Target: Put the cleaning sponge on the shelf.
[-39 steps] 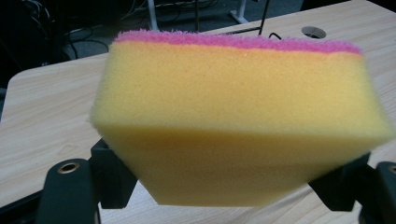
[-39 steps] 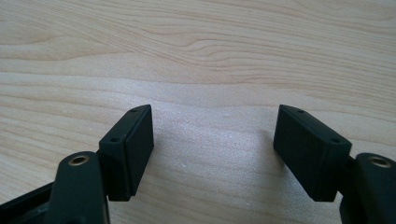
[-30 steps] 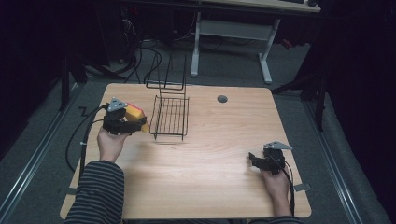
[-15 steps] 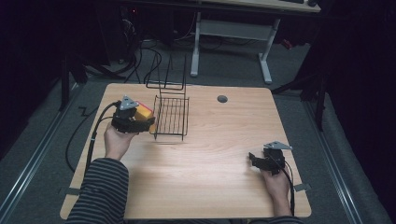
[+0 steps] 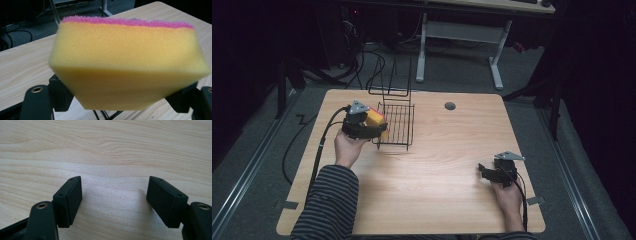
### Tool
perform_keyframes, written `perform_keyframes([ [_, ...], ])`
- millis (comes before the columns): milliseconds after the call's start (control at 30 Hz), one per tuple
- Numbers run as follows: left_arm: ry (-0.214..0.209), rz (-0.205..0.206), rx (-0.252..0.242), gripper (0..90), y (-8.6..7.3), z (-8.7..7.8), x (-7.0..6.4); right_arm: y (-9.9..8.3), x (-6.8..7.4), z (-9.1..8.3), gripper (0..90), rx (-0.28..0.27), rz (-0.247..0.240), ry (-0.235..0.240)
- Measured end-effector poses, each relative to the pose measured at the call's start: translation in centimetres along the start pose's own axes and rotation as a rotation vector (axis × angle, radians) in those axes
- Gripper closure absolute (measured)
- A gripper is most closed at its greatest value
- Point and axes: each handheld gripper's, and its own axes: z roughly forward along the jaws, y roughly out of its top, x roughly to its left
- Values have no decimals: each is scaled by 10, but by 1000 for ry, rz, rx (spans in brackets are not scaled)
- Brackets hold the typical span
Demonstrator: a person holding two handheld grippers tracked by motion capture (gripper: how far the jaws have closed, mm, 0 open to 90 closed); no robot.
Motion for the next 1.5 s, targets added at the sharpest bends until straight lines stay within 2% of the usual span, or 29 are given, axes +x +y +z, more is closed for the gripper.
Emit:
perform_keyframes([
  [100,2,16,2,238,5,7,-3,0,0,0,290,0,2,0],
  [233,-9,-9,-7,237,10,15,-2,0,0,0,290,-1,3,1],
  [367,-8,-5,14,237,12,26,-4,0,0,0,290,-1,4,1],
  [600,1,-4,25,237,12,40,-6,0,0,0,290,-2,4,0],
  [800,12,-33,28,236,9,51,-4,0,0,0,290,-2,4,0],
  [933,25,-30,23,236,9,57,-3,0,0,0,290,-1,3,1],
  [1133,42,-45,43,236,5,71,0,0,0,0,290,-2,5,2],
  [1267,45,-42,53,236,4,75,1,0,0,0,291,-1,4,1],
  [1500,43,-60,58,236,3,80,3,0,0,0,291,-2,5,2],
])
